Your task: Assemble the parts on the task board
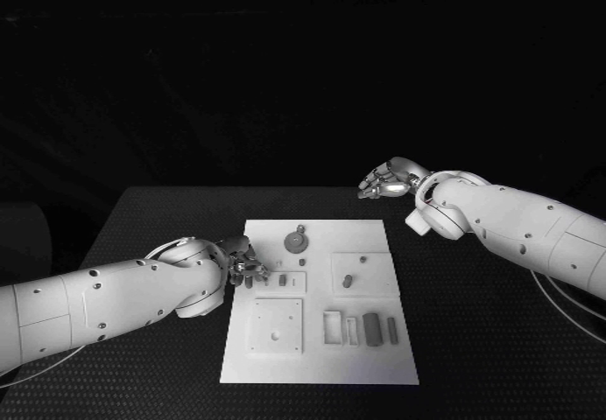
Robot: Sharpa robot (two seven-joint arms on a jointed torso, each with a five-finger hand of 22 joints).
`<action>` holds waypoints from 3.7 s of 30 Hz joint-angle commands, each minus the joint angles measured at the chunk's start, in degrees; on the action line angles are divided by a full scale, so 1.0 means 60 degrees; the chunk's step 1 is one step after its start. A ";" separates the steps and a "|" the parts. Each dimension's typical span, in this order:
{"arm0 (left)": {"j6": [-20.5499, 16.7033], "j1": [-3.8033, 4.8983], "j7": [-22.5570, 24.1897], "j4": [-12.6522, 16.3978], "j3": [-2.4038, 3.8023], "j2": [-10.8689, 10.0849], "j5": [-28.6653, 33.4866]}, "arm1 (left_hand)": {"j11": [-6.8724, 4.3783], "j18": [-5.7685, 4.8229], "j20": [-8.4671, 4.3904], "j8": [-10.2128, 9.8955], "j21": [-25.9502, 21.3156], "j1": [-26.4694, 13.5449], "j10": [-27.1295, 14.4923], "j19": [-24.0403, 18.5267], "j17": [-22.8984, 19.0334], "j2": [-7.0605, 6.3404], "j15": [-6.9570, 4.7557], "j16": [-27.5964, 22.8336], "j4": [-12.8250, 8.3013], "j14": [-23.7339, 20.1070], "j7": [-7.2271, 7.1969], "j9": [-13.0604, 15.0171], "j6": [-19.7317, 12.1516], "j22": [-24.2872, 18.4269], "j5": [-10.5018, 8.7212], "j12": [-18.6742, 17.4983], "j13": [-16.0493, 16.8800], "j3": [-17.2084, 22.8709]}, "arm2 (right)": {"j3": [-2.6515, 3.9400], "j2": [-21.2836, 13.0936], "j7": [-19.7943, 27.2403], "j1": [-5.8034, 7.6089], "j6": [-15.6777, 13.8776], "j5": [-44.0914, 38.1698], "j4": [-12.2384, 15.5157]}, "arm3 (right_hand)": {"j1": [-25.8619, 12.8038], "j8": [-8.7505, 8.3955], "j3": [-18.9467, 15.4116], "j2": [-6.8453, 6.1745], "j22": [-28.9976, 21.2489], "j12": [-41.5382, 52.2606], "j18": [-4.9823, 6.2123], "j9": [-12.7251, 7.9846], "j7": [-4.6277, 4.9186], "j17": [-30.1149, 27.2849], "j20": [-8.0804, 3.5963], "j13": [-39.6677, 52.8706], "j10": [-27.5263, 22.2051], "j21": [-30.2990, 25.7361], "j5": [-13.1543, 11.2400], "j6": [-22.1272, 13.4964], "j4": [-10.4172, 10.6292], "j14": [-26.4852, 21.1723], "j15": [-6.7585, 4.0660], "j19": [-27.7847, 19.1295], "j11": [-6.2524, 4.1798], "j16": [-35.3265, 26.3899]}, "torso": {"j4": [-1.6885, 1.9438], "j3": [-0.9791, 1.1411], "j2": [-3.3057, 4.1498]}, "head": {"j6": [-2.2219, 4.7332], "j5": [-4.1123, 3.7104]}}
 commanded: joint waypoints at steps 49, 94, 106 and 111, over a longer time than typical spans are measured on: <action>-0.0213 -0.0330 -0.0320 0.0254 0.0001 -0.0042 -0.0759 | -0.0079 0.0000 -0.0756 0.0106 0.0154 0.0178 0.0181 0.0194 0.0140 -0.0045 -0.0158 0.0229 0.0074 0.0169 -0.0068 -0.0050 0.0120 0.0169 0.0010 0.0169 0.0161 0.0025 | 0.0002 -0.0024 0.0094 -0.0087 0.0105 -0.0001 -0.0001 | -0.0074 0.0044 -0.0049 0.0045 0.0052 -0.0033 -0.0085 -0.0023 0.0020 -0.0018 -0.0016 -0.0010 -0.0029 -0.0080 0.0067 -0.0080 0.0006 -0.0081 0.0005 -0.0067 0.0022 0.0043 | -0.0012 -0.0005 0.0001 | -0.0121 0.0018; -0.0632 -0.0380 -0.0236 0.0197 0.0002 0.0020 -0.0736 | -0.0229 -0.0033 -0.0967 0.0229 0.0729 0.0256 0.0187 0.0177 0.0554 -0.0079 -0.0442 0.1003 0.0078 0.0121 -0.0152 -0.0143 0.0204 0.0332 0.0056 0.0790 0.0699 -0.0042 | 0.0002 -0.0017 0.0097 -0.0094 0.0115 0.0000 -0.0002 | -0.0071 0.0047 -0.0052 0.0050 0.0075 -0.0035 -0.0085 -0.0028 0.0022 -0.0023 -0.0015 -0.0010 -0.0033 -0.0096 0.0067 -0.0086 0.0001 -0.0087 0.0007 -0.0069 0.0024 0.0044 | -0.0007 -0.0003 0.0005 | -0.0104 0.0012; -0.0340 -0.0390 -0.0394 0.0187 0.0001 0.0047 -0.0973 | -0.0236 -0.0031 -0.0991 0.0237 0.0784 0.0258 0.0173 0.0186 0.0564 -0.0100 -0.0477 0.1042 0.0062 0.0113 -0.0156 -0.0152 0.0204 0.0329 0.0065 0.0847 0.0744 -0.0052 | 0.0002 -0.0019 0.0100 -0.0096 0.0115 0.0000 -0.0003 | -0.0069 0.0048 -0.0052 0.0053 0.0084 -0.0035 -0.0085 -0.0030 0.0022 -0.0024 -0.0016 -0.0010 -0.0033 -0.0102 0.0067 -0.0087 -0.0002 -0.0088 0.0007 -0.0068 0.0024 0.0045 | -0.0004 -0.0001 0.0004 | -0.0108 0.0004; 0.0016 -0.0390 -0.0473 0.0209 0.0002 0.0068 -0.1197 | -0.0253 -0.0029 -0.1017 0.0265 0.0849 0.0267 0.0176 0.0198 0.0576 -0.0123 -0.0513 0.1098 0.0026 0.0126 -0.0173 -0.0155 0.0236 0.0327 0.0143 0.0928 0.0801 -0.0059 | 0.0002 -0.0018 0.0102 -0.0100 0.0121 0.0001 -0.0004 | -0.0069 0.0049 -0.0053 0.0053 0.0087 -0.0036 -0.0085 -0.0031 0.0022 -0.0024 -0.0015 -0.0010 -0.0033 -0.0104 0.0067 -0.0087 -0.0002 -0.0088 0.0008 -0.0067 0.0024 0.0045 | -0.0007 -0.0007 0.0004 | -0.0133 0.0005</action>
